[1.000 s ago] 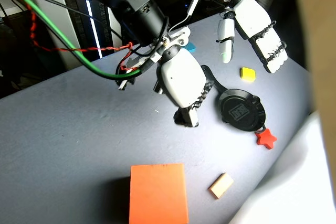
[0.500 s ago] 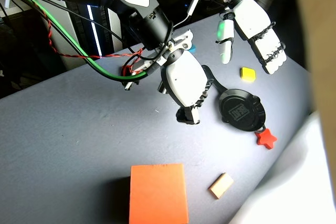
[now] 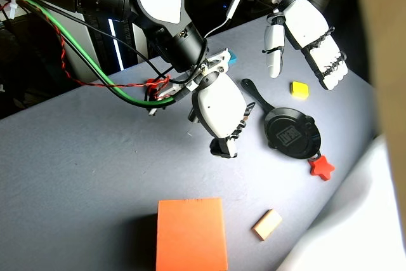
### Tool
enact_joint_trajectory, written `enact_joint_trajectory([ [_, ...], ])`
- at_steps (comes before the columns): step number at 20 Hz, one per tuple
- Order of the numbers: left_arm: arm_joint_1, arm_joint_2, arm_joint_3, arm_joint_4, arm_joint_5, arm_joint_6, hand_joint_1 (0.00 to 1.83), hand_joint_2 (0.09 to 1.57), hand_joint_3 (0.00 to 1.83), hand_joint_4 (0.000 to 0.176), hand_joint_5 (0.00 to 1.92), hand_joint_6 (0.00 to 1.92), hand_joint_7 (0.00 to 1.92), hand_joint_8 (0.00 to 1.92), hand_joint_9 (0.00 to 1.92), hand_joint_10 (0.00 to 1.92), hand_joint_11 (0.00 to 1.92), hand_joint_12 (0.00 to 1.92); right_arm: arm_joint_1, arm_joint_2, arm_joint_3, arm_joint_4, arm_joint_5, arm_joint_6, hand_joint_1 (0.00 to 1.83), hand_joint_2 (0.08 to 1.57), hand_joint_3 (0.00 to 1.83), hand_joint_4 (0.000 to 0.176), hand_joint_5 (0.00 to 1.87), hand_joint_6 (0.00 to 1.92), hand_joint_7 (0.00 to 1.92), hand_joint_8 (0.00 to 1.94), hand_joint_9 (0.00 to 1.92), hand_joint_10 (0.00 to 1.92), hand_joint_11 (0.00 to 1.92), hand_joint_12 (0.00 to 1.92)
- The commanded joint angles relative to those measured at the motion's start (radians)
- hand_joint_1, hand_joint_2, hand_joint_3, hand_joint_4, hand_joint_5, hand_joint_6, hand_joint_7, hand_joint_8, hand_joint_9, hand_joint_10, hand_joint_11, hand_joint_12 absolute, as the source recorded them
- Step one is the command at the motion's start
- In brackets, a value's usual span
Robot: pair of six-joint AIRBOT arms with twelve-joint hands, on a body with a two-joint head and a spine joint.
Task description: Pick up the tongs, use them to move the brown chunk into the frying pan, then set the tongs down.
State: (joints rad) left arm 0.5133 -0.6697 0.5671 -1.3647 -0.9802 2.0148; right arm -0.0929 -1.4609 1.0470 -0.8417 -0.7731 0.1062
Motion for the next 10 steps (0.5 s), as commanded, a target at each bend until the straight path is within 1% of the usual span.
enact_joint_trajectory([
  [1,-0.01,0.01,0.007,0.069,-0.068,-0.001,0.0,1.18,0.0,0.0,0.01,0.0,0.05,0.0,0.02,0.0,0.0,0.0,0.002,0.003,0.0,-0.044,0.044,0.008,1.08,1.14,0.0,0.0,0.92,0.01,0.97,0.01,0.97,0.03,0.41,1.36],
  [5,-0.011,0.01,0.007,0.068,-0.069,-0.005,0.0,1.18,0.0,0.0,0.01,0.0,0.05,0.0,0.01,0.0,0.0,0.0,-0.012,0.0,0.004,-0.044,0.053,0.01,1.09,1.15,0.0,0.0,0.91,0.01,0.97,0.01,0.96,0.03,0.39,1.35],
  [7,-0.011,0.01,0.007,0.068,-0.069,-0.005,0.0,1.19,0.0,0.0,0.01,0.0,0.05,0.0,0.03,0.01,0.01,0.01,-0.018,-0.003,0.011,-0.044,0.056,0.015,1.08,1.16,0.0,0.0,0.94,0.01,0.97,0.01,0.97,0.03,0.38,1.38],
  [8,-0.011,0.01,0.007,0.068,-0.069,-0.005,0.0,1.19,0.0,0.0,0.02,0.01,0.05,0.0,0.02,0.01,0.01,0.0,-0.02,-0.005,0.014,-0.044,0.056,0.015,1.11,1.16,0.06,0.0,0.85,0.96,0.98,0.0,0.97,0.03,0.36,1.42],
  [9,-0.011,0.01,0.007,0.068,-0.069,-0.005,0.0,1.19,0.0,0.0,0.01,0.0,0.04,0.0,0.01,0.0,0.0,0.0,-0.024,-0.007,0.021,-0.044,0.057,0.015,1.09,1.21,0.03,0.0,0.77,1.24,0.98,0.0,0.97,0.04,0.36,1.45],
  [10,-0.011,0.009,0.007,0.067,-0.069,-0.005,0.0,1.18,0.0,0.0,0.01,0.0,0.04,0.0,0.01,0.0,0.0,0.0,-0.025,-0.009,0.027,-0.044,0.058,0.015,1.1,1.21,0.01,0.0,0.79,1.25,1.02,0.01,1.01,0.05,0.42,1.46],
])
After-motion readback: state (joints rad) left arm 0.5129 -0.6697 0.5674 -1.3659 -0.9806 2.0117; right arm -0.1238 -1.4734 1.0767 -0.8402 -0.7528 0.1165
